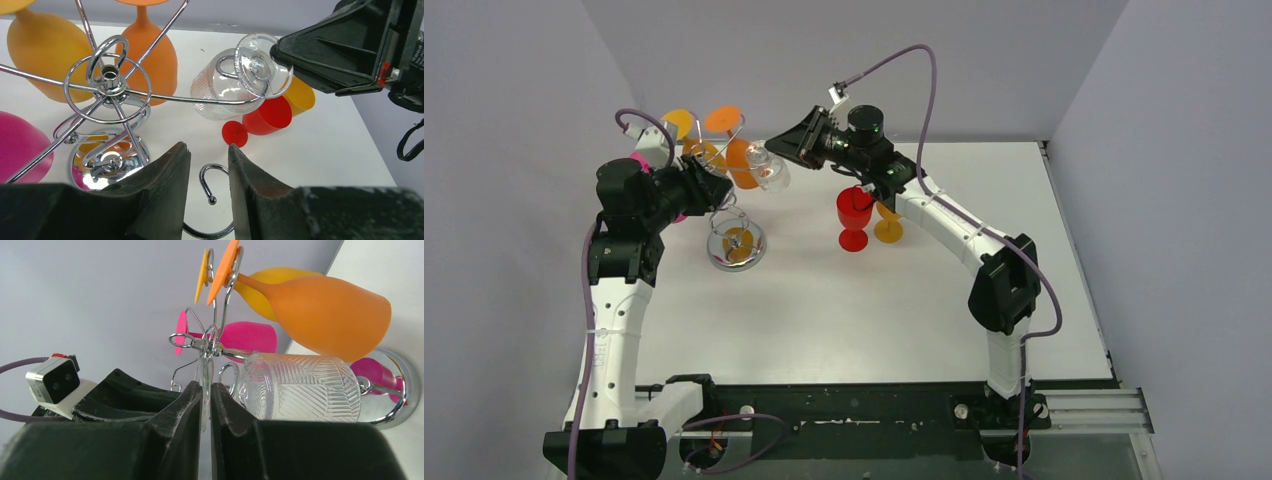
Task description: Take the wine glass off the wine glass rack
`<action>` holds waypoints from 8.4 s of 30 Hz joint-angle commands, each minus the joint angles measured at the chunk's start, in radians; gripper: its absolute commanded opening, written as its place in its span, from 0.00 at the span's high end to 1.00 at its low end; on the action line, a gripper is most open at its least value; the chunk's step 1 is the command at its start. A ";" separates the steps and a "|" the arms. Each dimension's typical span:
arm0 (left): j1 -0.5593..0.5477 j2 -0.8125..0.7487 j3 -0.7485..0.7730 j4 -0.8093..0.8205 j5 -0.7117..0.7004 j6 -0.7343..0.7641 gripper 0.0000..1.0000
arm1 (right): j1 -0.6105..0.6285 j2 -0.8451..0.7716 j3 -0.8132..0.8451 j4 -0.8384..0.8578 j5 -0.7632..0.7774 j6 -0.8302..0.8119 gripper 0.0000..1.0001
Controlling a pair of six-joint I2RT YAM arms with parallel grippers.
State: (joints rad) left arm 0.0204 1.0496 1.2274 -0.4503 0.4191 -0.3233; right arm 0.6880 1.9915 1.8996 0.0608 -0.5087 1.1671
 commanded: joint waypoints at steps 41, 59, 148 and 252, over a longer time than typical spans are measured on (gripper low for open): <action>-0.002 0.035 0.004 -0.060 0.017 0.013 0.69 | 0.001 0.138 0.329 0.002 0.059 -0.009 1.00; -0.002 0.032 0.017 -0.043 0.029 -0.005 0.66 | -0.058 0.041 0.194 0.083 0.056 -0.021 1.00; -0.405 -0.188 -0.776 1.096 0.356 -0.779 0.87 | 0.036 -0.632 -0.960 0.448 -0.217 -0.380 1.00; -0.553 -0.303 -0.724 0.648 0.857 0.381 1.00 | -0.113 -0.450 -0.696 -0.140 -0.987 -0.526 0.56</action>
State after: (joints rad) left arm -0.5297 0.7483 0.4313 0.1944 1.1957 -0.0059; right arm 0.5640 1.5520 1.1515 -0.1238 -1.4406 0.6220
